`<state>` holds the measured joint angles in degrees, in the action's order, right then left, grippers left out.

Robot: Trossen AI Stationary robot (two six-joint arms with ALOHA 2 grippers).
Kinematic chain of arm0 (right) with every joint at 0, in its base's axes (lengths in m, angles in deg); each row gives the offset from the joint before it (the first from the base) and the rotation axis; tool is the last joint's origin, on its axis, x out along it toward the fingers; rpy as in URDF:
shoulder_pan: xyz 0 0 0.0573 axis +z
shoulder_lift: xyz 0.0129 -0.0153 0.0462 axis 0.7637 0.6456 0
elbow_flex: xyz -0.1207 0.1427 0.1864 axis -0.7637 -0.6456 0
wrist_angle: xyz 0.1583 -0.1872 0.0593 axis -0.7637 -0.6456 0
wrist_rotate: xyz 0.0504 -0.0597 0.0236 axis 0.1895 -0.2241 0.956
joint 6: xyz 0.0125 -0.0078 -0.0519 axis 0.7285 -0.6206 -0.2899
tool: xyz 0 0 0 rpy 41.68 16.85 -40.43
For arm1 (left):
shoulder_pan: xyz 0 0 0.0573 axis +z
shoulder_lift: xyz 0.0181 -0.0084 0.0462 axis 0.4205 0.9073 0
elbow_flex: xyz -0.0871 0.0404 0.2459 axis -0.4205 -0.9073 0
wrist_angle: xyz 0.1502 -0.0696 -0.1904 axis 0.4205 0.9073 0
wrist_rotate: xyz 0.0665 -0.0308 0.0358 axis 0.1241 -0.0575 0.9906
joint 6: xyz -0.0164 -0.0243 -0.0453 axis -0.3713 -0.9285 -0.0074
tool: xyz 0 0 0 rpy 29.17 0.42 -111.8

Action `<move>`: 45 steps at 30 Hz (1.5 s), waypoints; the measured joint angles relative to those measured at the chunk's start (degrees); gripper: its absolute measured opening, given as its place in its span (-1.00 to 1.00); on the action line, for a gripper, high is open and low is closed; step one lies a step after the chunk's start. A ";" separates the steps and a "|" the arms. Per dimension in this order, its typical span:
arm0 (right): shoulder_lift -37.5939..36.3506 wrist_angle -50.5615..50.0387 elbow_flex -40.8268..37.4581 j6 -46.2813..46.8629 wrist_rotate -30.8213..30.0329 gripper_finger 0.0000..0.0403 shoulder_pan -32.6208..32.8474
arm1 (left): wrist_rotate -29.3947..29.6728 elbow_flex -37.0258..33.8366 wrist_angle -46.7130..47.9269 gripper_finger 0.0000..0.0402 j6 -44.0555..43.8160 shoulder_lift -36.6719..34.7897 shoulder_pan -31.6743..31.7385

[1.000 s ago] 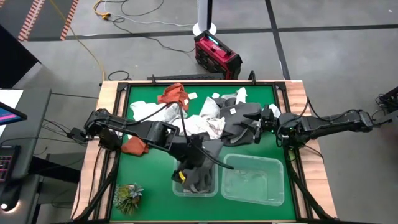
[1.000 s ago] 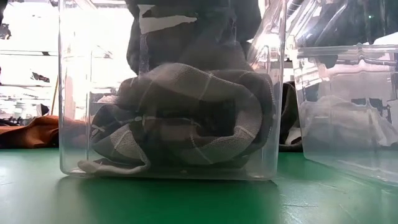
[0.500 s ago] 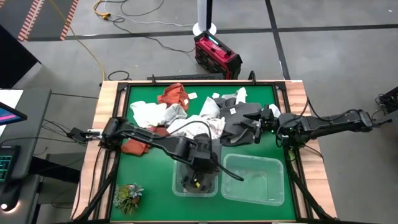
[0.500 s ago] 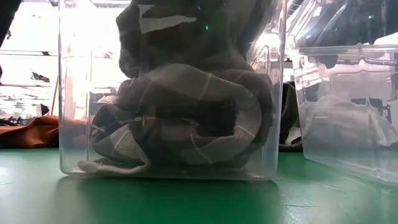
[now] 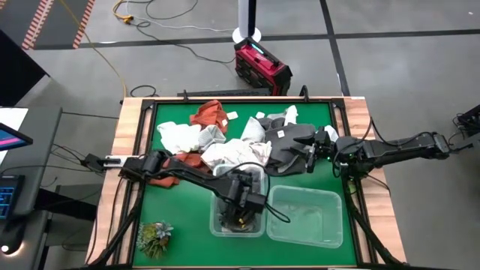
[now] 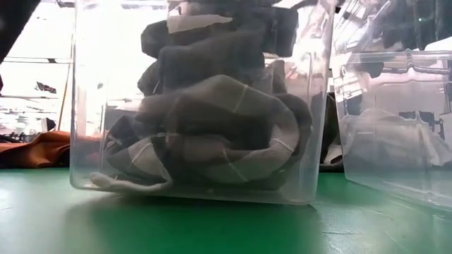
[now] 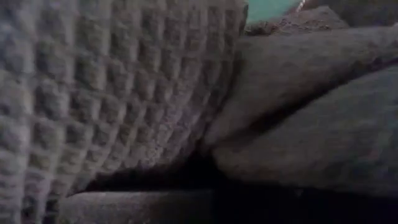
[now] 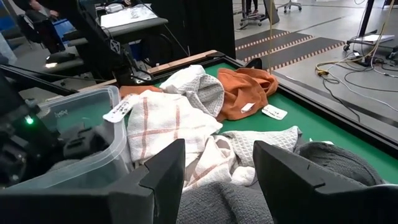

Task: Sort towels by color in basket
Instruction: Put the left dark grey towel into the left transparent bin

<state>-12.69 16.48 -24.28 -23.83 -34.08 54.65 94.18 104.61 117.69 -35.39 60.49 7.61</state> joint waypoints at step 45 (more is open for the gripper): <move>0.01 -0.02 0.00 -0.04 0.00 0.09 0.02 | 7.22 6.47 4.57 0.13 -3.78 -16.30 -1.38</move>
<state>-12.68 16.46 -24.28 -23.87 -34.08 54.68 101.40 111.09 122.26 -39.17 44.19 6.23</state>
